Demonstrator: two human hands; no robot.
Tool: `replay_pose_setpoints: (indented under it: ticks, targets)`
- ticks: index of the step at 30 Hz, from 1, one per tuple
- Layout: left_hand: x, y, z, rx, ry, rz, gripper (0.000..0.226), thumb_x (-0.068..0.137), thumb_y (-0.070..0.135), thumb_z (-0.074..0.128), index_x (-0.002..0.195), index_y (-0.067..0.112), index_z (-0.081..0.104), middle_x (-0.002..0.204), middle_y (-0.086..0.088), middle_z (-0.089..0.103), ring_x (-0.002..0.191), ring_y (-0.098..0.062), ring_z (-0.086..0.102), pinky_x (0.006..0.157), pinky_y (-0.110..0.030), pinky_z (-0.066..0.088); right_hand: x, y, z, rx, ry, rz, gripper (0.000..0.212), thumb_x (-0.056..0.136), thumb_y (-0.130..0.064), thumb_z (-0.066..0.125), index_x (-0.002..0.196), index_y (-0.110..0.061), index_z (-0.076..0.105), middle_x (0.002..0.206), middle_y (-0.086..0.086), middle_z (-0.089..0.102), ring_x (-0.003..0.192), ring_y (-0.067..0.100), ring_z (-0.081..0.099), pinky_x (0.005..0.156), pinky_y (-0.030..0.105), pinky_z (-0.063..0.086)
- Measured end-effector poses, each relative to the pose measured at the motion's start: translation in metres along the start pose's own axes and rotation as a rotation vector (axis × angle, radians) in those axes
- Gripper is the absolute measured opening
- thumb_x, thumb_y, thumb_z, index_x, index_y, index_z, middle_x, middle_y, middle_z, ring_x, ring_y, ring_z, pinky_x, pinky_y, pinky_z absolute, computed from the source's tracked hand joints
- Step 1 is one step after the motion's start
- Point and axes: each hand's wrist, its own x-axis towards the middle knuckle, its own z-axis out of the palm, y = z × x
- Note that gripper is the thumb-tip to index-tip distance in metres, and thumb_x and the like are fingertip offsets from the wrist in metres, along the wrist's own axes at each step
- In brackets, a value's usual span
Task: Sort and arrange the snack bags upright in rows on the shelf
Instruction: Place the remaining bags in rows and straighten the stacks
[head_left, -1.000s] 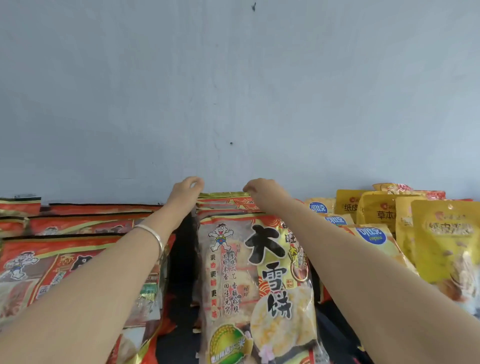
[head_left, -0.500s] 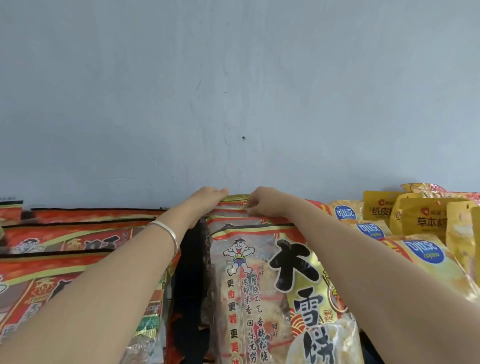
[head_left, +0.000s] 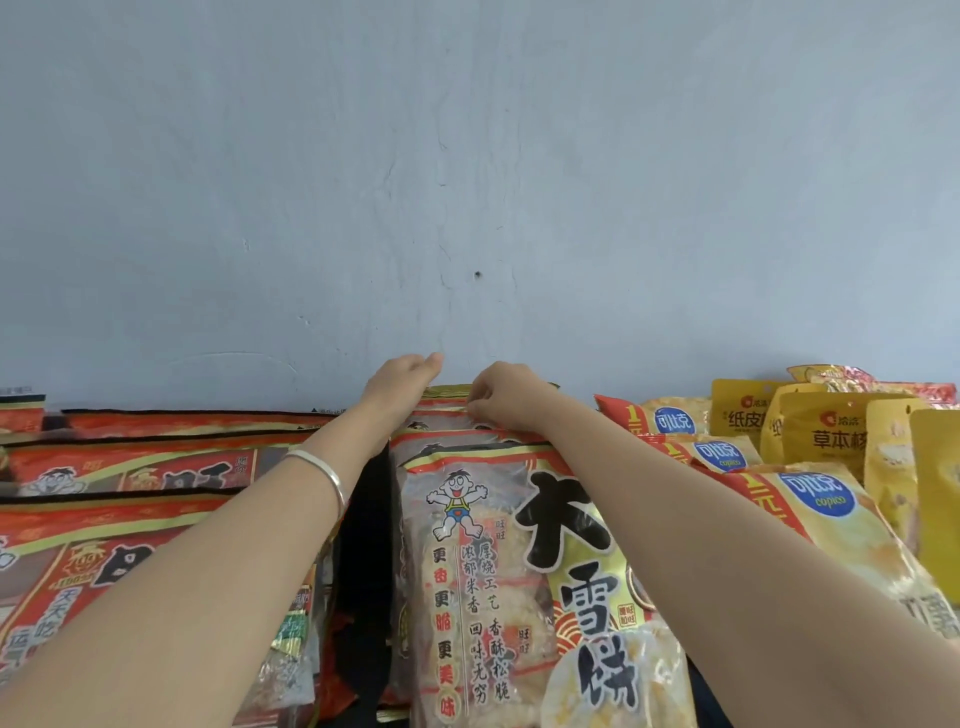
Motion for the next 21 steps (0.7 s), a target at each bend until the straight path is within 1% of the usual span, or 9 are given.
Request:
replay_pose_setpoints:
  ticks: [1, 4, 7, 10, 13, 16, 18, 20, 21]
  targets:
    - [-0.004, 0.003, -0.001, 0.005, 0.036, 0.068, 0.040, 0.098, 0.041, 0.039, 0.117, 0.012, 0.060, 0.116, 0.002, 0.053, 0.113, -0.016, 0.046, 0.092, -0.031, 0.033, -0.003, -0.001, -0.002, -0.005, 0.030, 0.004, 0.019, 0.089, -0.019, 0.057, 0.101, -0.012, 0.071, 0.104, 0.008, 0.069, 0.097, 0.024, 0.062, 0.084, 0.036, 0.052]
    - [-0.020, 0.017, -0.004, -0.012, 0.111, 0.202, 0.029, 0.098, 0.031, 0.043, 0.110, 0.015, 0.063, 0.111, 0.009, 0.056, 0.108, -0.007, 0.047, 0.090, -0.026, 0.034, -0.016, -0.006, -0.011, -0.043, 0.177, 0.028, 0.024, 0.091, -0.020, 0.048, 0.105, -0.019, 0.068, 0.106, 0.005, 0.067, 0.097, 0.027, 0.061, 0.079, 0.038, 0.052]
    - [-0.040, 0.029, -0.002, -0.019, 0.121, 0.249, 0.020, 0.098, 0.028, 0.045, 0.102, 0.022, 0.064, 0.106, 0.012, 0.058, 0.104, -0.004, 0.048, 0.087, -0.023, 0.034, -0.031, -0.008, -0.018, -0.034, 0.270, 0.025, 0.026, 0.093, -0.021, 0.044, 0.105, -0.021, 0.067, 0.107, 0.004, 0.067, 0.095, 0.028, 0.061, 0.079, 0.037, 0.052]
    - [-0.064, 0.030, 0.008, 0.094, 0.098, 0.276, 0.018, 0.095, 0.027, 0.049, 0.102, 0.022, 0.065, 0.107, 0.010, 0.059, 0.104, -0.005, 0.049, 0.087, -0.024, 0.034, -0.051, -0.003, -0.013, -0.057, 0.315, 0.013, 0.027, 0.093, -0.024, 0.044, 0.107, -0.022, 0.067, 0.109, 0.003, 0.066, 0.100, 0.027, 0.060, 0.079, 0.035, 0.042]
    - [-0.089, 0.028, 0.022, 0.357, 0.158, 0.308, 0.026, 0.093, 0.031, 0.053, 0.115, 0.021, 0.063, 0.124, 0.000, 0.057, 0.117, -0.016, 0.048, 0.097, -0.032, 0.036, -0.078, 0.009, -0.003, -0.081, 0.412, 0.024, 0.030, 0.096, -0.031, 0.043, 0.114, -0.022, 0.064, 0.118, 0.004, 0.060, 0.110, 0.027, 0.053, 0.090, 0.040, 0.037]
    - [-0.118, 0.025, 0.039, 0.628, 0.311, 0.327, 0.044, 0.090, 0.041, 0.054, 0.131, 0.026, 0.051, 0.137, -0.003, 0.047, 0.130, -0.022, 0.037, 0.107, -0.042, 0.028, -0.109, 0.020, 0.012, 0.012, 0.529, 0.080, 0.036, 0.097, -0.038, 0.043, 0.126, -0.024, 0.058, 0.132, 0.005, 0.051, 0.125, 0.028, 0.043, 0.100, 0.045, 0.033]
    - [-0.143, 0.022, 0.051, 0.672, 0.384, 0.283, 0.055, 0.088, 0.046, 0.055, 0.138, 0.030, 0.040, 0.146, -0.004, 0.035, 0.137, -0.025, 0.026, 0.110, -0.051, 0.022, -0.132, 0.025, 0.024, 0.090, 0.548, 0.131, 0.043, 0.096, -0.043, 0.044, 0.136, -0.027, 0.047, 0.144, 0.006, 0.041, 0.135, 0.029, 0.033, 0.105, 0.048, 0.030]
    - [-0.168, 0.015, 0.065, 0.707, 0.383, 0.227, 0.065, 0.085, 0.048, 0.057, 0.142, 0.030, 0.032, 0.151, -0.006, 0.025, 0.140, -0.027, 0.019, 0.109, -0.057, 0.021, -0.153, 0.031, 0.036, 0.141, 0.512, 0.166, 0.056, 0.094, -0.049, 0.046, 0.144, -0.028, 0.033, 0.153, 0.006, 0.027, 0.142, 0.029, 0.021, 0.106, 0.050, 0.030]
    - [-0.180, 0.011, 0.072, 0.737, 0.365, 0.194, 0.069, 0.084, 0.050, 0.057, 0.144, 0.031, 0.029, 0.152, -0.006, 0.021, 0.141, -0.028, 0.015, 0.109, -0.059, 0.021, -0.162, 0.033, 0.042, 0.170, 0.488, 0.181, 0.063, 0.093, -0.051, 0.047, 0.148, -0.028, 0.024, 0.156, 0.005, 0.019, 0.143, 0.031, 0.018, 0.106, 0.050, 0.031]
